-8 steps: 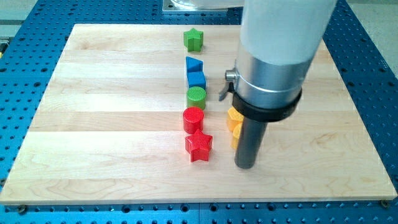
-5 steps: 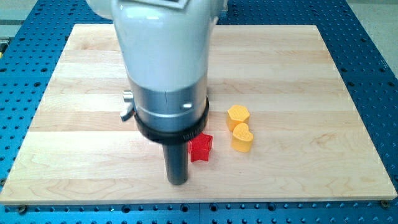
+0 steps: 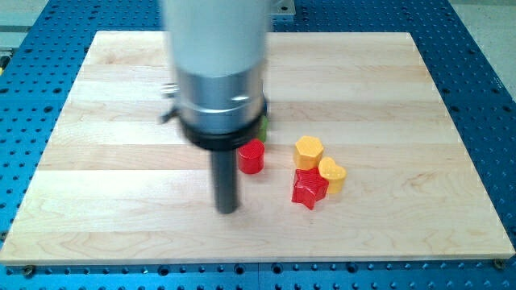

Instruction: Make a group out of red blocks and yellow blocks

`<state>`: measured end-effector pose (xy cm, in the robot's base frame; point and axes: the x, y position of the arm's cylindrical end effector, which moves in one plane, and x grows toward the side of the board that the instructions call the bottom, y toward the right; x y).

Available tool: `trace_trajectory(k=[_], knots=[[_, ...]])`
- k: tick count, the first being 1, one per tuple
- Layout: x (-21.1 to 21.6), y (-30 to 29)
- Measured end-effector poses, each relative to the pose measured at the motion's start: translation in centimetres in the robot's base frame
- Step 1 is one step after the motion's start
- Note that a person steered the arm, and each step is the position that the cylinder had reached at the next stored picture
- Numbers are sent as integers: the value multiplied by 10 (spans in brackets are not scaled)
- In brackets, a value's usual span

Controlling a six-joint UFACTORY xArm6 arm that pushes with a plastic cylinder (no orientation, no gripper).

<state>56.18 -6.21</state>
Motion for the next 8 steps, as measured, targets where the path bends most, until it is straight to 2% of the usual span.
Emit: trace_trajectory(k=[1, 3, 4, 5, 6, 7, 8], knots=[[-28, -23], [-84, 9], [-85, 25], [-82, 78], [-82, 103], [-82, 74], [-101, 48]])
